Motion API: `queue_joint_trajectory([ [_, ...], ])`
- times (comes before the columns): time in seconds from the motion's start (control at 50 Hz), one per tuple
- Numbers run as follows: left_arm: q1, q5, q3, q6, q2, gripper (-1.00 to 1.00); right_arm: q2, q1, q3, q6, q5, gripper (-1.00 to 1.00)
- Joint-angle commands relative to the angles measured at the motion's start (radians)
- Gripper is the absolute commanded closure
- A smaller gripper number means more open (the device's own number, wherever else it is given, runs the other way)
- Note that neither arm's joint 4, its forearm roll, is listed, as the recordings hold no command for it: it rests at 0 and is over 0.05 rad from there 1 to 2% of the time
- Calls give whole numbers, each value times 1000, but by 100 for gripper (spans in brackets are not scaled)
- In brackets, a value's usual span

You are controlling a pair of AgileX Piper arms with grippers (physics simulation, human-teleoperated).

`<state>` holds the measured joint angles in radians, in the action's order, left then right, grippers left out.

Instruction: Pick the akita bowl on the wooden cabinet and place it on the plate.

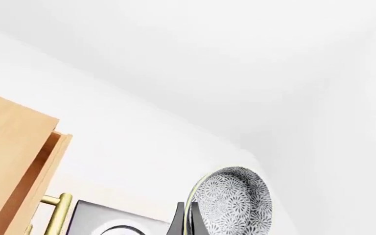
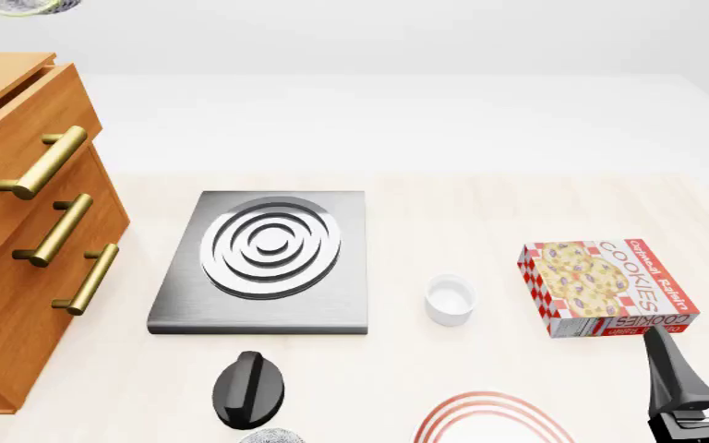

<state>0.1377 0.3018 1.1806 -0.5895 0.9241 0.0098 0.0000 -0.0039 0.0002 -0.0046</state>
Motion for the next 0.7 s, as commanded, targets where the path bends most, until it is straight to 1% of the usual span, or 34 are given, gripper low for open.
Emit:
queue_joint_trajectory([
  [0.02, 115, 12, -29, -10, -7, 100, 0, 0, 0, 0, 0, -100],
  [0.14, 164, 3, -56, -35, -6, 100, 0, 0, 0, 0, 0, -100],
  [0.28, 202, -3, -75, -40, -3, 100, 0, 0, 0, 0, 0, -100],
  [0.34, 226, -6, -88, -53, 0, 100, 0, 0, 0, 0, 0, -100],
  [0.7, 329, -23, -130, -71, 21, 100, 0, 0, 0, 0, 0, -100],
])
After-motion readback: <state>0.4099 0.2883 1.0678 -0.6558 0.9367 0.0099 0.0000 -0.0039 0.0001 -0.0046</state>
